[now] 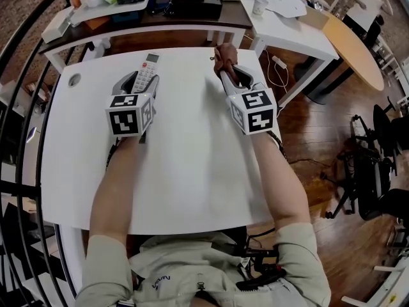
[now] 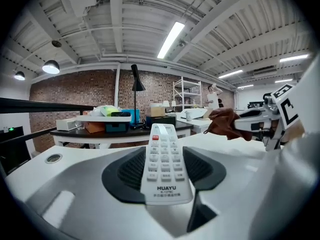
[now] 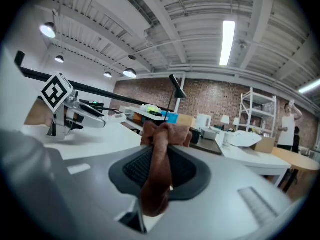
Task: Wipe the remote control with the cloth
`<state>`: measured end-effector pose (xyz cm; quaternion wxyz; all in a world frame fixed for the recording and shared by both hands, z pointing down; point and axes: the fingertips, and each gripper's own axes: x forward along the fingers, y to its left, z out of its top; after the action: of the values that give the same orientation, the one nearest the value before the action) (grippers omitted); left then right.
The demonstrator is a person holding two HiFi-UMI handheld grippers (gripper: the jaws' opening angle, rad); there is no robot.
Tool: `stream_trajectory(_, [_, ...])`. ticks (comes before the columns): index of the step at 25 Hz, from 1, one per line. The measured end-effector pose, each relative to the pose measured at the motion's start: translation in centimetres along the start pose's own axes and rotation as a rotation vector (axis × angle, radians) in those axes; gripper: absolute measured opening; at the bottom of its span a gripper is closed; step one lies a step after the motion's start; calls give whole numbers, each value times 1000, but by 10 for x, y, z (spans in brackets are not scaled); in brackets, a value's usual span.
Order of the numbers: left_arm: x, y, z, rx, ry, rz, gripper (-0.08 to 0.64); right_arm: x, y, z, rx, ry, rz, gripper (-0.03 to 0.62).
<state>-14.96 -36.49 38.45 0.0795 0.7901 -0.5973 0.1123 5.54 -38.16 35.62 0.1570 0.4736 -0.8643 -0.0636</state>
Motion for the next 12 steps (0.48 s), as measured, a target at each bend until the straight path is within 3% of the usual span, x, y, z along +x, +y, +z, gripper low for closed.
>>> stream_trajectory(12, [23,8,-16,-9,118,18,241,24,-6,-26,38,97,18,77])
